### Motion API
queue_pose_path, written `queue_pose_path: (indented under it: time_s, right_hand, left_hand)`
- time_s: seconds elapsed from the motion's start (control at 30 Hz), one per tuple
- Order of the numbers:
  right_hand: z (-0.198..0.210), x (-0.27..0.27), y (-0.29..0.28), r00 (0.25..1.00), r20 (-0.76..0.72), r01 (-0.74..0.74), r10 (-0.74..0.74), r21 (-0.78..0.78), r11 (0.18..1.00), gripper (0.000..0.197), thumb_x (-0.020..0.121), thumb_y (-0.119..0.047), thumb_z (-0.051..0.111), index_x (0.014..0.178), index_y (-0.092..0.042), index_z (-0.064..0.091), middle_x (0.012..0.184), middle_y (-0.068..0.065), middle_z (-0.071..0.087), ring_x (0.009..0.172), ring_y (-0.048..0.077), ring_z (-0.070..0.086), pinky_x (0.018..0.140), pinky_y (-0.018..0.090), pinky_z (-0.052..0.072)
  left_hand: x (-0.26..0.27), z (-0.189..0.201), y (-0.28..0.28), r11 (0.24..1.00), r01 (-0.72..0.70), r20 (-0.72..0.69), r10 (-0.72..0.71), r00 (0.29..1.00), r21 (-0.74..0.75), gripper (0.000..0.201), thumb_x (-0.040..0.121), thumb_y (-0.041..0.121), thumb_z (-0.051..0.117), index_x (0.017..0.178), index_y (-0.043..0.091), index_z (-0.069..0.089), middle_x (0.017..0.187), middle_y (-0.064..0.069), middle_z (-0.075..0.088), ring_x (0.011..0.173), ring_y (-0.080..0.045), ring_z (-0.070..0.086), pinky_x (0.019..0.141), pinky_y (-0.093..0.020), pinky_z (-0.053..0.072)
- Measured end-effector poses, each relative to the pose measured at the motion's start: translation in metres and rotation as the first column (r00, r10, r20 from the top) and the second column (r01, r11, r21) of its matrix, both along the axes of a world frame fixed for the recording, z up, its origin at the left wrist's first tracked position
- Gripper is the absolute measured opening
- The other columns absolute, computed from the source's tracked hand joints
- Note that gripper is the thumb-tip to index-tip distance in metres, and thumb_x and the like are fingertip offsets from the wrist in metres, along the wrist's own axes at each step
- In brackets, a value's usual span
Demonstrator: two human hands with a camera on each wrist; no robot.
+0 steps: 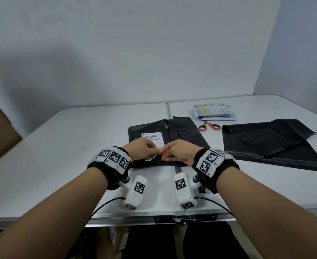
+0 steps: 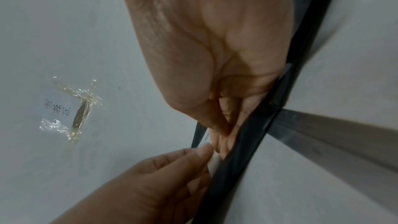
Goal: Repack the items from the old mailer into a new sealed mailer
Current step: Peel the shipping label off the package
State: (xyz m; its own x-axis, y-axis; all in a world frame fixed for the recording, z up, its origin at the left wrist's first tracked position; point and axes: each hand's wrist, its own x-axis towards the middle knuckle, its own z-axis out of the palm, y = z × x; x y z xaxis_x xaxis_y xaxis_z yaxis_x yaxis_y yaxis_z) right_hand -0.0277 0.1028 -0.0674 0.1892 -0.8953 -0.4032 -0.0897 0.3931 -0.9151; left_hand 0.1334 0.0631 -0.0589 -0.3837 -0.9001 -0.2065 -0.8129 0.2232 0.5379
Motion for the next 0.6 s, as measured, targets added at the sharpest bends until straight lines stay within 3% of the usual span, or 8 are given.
queue_pose_path:
  time_s: [0.1, 0.17, 0.27, 0.3, 0.37, 0.5, 0.6]
  right_hand:
    - [0.000, 0.000, 0.003, 1.000, -0.009, 0.010, -0.010, -0.006, 1.000, 0.031, 0.097, 0.009, 0.032, 0.079, -0.002, 0.055, 0.076, 0.012, 0.056, 0.061, 0.013, 0.062, 0.052, 0.012, 0.053]
    - [0.001, 0.002, 0.006, 0.999, -0.042, 0.021, -0.022, -0.028, 0.999, 0.031, 0.096, 0.009, 0.033, 0.076, -0.002, 0.054, 0.074, 0.012, 0.056, 0.063, 0.013, 0.060, 0.051, 0.011, 0.052]
    - [0.002, 0.003, 0.006, 0.998, -0.070, 0.005, -0.008, -0.043, 0.999, 0.033, 0.095, 0.009, 0.033, 0.075, -0.003, 0.056, 0.072, 0.011, 0.056, 0.049, 0.005, 0.062, 0.051, 0.010, 0.051]
    - [0.002, 0.004, 0.006, 0.997, -0.080, -0.003, -0.001, -0.047, 0.999, 0.034, 0.095, 0.009, 0.032, 0.075, -0.003, 0.058, 0.072, 0.011, 0.056, 0.052, 0.005, 0.061, 0.050, 0.009, 0.051]
    - [0.004, 0.006, 0.006, 0.994, -0.109, -0.023, 0.018, -0.042, 0.999, 0.037, 0.095, 0.010, 0.031, 0.076, -0.003, 0.059, 0.072, 0.009, 0.055, 0.058, 0.007, 0.059, 0.050, 0.007, 0.049]
    - [0.007, 0.007, 0.005, 0.984, -0.165, -0.071, 0.063, -0.040, 0.997, 0.036, 0.095, 0.010, 0.032, 0.075, -0.004, 0.059, 0.071, 0.008, 0.054, 0.038, -0.001, 0.058, 0.047, 0.006, 0.047]
    - [0.007, 0.006, 0.005, 0.971, -0.225, -0.090, 0.078, -0.046, 0.995, 0.029, 0.094, 0.009, 0.037, 0.090, 0.002, 0.065, 0.074, 0.006, 0.057, 0.049, 0.002, 0.062, 0.054, 0.009, 0.050]
  left_hand:
    - [0.001, -0.001, -0.001, 1.000, -0.011, 0.000, 0.011, 1.000, 0.006, 0.027, 0.081, 0.025, 0.069, 0.090, 0.000, 0.070, 0.075, -0.006, 0.064, 0.067, -0.014, 0.051, 0.068, -0.024, 0.042]
    - [0.000, -0.001, 0.000, 0.998, -0.032, -0.038, 0.034, 0.999, 0.051, 0.020, 0.080, 0.018, 0.070, 0.087, 0.000, 0.070, 0.072, -0.008, 0.065, 0.062, -0.015, 0.051, 0.061, -0.021, 0.042]
    - [0.002, -0.001, -0.002, 0.988, -0.084, -0.140, 0.101, 0.985, 0.126, 0.009, 0.081, 0.013, 0.071, 0.084, 0.005, 0.069, 0.057, -0.001, 0.060, 0.045, -0.007, 0.049, 0.050, -0.014, 0.041]
    - [0.003, 0.000, -0.004, 0.983, -0.099, -0.174, 0.125, 0.977, 0.152, 0.009, 0.082, 0.013, 0.071, 0.084, 0.004, 0.069, 0.053, 0.001, 0.058, 0.042, -0.005, 0.048, 0.050, -0.013, 0.041]
    - [0.007, 0.000, -0.006, 0.975, -0.109, -0.219, 0.151, 0.964, 0.193, 0.016, 0.082, 0.015, 0.071, 0.088, 0.000, 0.070, 0.055, -0.001, 0.057, 0.044, -0.007, 0.047, 0.052, -0.015, 0.041]
    - [0.008, 0.002, -0.011, 0.956, -0.110, -0.273, 0.186, 0.944, 0.273, 0.008, 0.086, 0.010, 0.067, 0.083, 0.003, 0.068, 0.060, -0.003, 0.056, 0.041, -0.003, 0.050, 0.045, -0.012, 0.045]
    - [0.008, 0.004, -0.016, 0.937, -0.104, -0.319, 0.216, 0.923, 0.334, 0.008, 0.088, 0.007, 0.064, 0.080, 0.007, 0.065, 0.064, -0.001, 0.059, 0.049, -0.003, 0.056, 0.053, -0.010, 0.051]
